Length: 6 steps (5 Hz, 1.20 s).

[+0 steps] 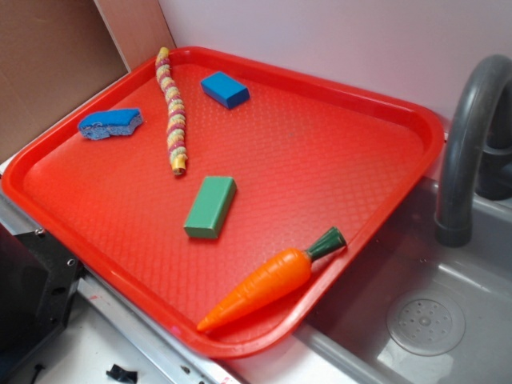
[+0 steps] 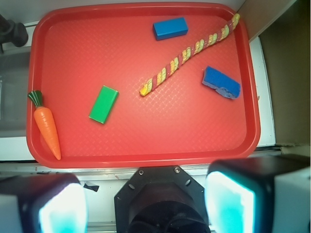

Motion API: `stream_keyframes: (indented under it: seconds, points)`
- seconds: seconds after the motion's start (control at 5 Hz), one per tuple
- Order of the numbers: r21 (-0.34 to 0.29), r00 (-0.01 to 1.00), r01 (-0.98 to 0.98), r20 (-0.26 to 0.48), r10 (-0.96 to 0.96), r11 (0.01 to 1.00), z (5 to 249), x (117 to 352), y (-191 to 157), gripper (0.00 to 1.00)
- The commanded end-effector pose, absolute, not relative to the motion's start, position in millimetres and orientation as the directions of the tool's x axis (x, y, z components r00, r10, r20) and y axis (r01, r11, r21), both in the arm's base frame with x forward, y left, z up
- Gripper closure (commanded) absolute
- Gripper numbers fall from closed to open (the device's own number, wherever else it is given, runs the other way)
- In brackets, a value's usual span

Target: Grab the multicolored rope.

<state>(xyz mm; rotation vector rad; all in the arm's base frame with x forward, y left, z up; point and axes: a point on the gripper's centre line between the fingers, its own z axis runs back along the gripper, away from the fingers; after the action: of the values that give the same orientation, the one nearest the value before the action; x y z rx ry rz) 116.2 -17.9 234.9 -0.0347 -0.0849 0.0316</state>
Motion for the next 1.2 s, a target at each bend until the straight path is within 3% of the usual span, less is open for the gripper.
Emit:
stream_keyframes:
  seconds: [0.0, 0.2, 0.4, 0.6, 1.0]
  points:
    - [-0.036, 0.996, -0.030, 0.084, 0.033, 0.999, 234.9, 116.2, -17.9, 0.00]
    - [-0.044, 0.947, -0.273, 0.165, 0.276, 0.961, 223.6, 128.8, -11.4, 0.00]
    - [-0.060, 0.833, -0.498, 0.244, 0.497, 0.865, 205.7, 149.4, -5.1, 0.00]
    - [-0.141, 0.655, -0.685, 0.311, 0.688, 0.715, 174.6, 178.1, 15.7, 0.00]
    - [-0.151, 0.553, -0.779, 0.289, 0.781, 0.608, 120.7, 219.8, 50.2, 0.00]
